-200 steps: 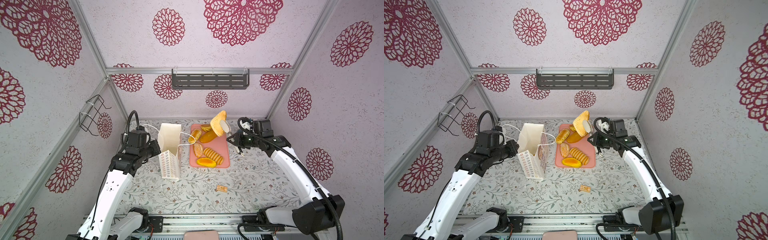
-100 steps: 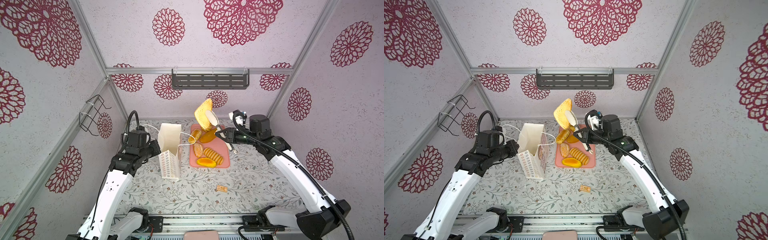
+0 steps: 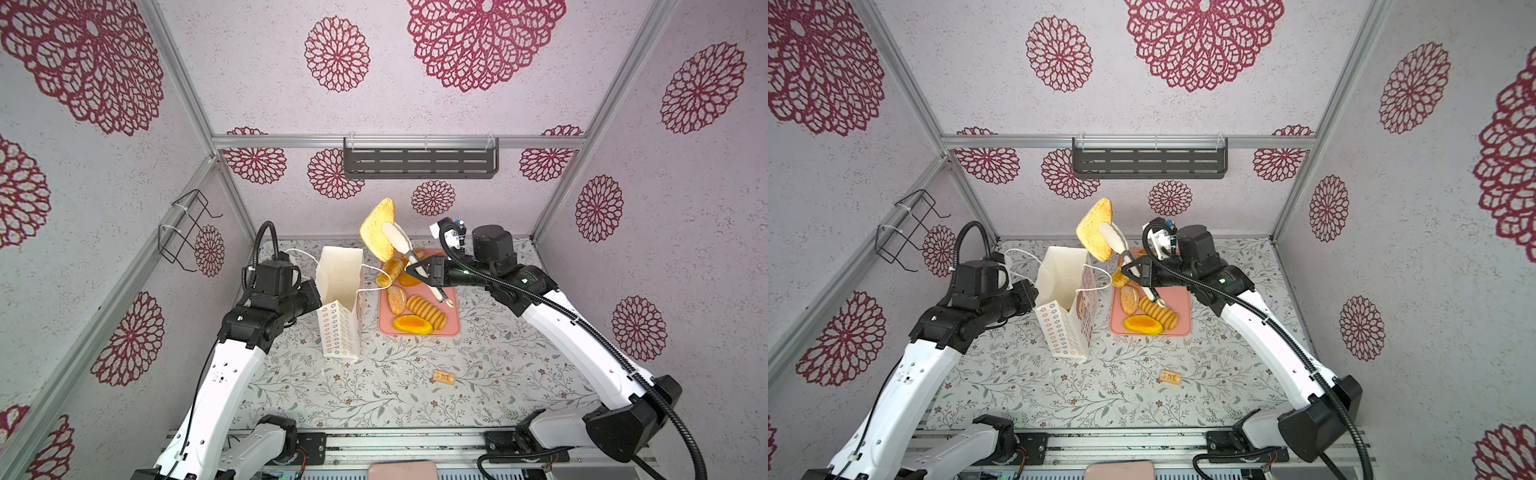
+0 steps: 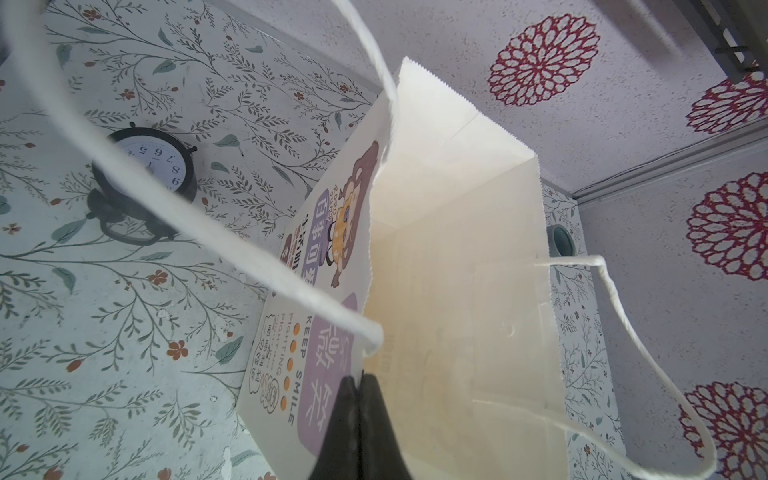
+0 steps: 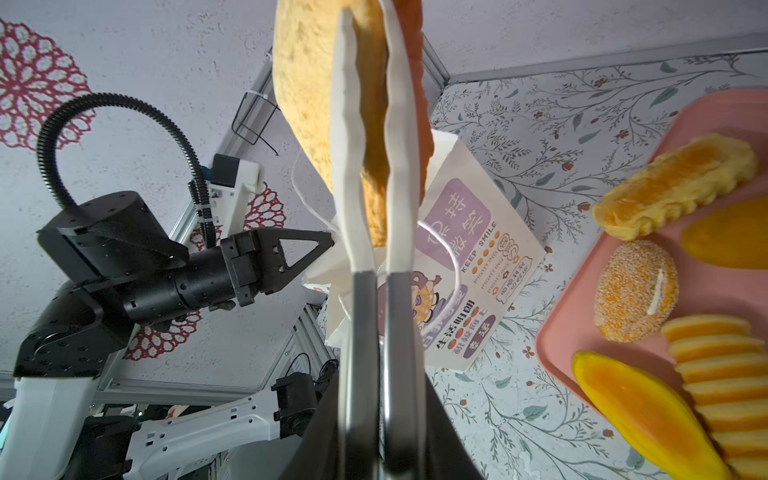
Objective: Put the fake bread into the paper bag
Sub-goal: 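Lift the tan bread with the tongs and carry it over the bag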
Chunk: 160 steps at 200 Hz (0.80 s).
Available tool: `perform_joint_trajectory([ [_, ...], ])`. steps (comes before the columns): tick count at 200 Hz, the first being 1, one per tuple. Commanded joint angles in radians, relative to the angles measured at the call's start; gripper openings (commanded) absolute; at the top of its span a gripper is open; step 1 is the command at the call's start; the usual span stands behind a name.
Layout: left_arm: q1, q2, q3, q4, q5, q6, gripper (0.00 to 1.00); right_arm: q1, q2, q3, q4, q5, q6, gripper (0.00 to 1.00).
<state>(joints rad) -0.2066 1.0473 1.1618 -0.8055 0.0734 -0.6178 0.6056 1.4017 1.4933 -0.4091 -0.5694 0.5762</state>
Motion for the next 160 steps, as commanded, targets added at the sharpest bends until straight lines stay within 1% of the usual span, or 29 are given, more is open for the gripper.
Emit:
perform_joint_trajectory([
  [1, 0.006, -0.018, -0.007, 0.018, 0.009, 0.009, 0.0, 0.03, 0.012, 0.095, 0.04, 0.033, -0.034, 0.14],
  [69, 0.006, -0.015, -0.01, 0.024, 0.017, 0.001, 0.0, 0.148, 0.164, 0.304, -0.147, 0.179, -0.119, 0.14],
  [105, 0.005, -0.015, -0.008, 0.028, 0.017, 0.0, 0.0, 0.2, 0.218, 0.364, -0.227, 0.244, -0.155, 0.15],
  [160, 0.006, -0.013, -0.011, 0.03, 0.02, -0.002, 0.0, 0.241, 0.265, 0.411, -0.32, 0.336, -0.197, 0.21],
])
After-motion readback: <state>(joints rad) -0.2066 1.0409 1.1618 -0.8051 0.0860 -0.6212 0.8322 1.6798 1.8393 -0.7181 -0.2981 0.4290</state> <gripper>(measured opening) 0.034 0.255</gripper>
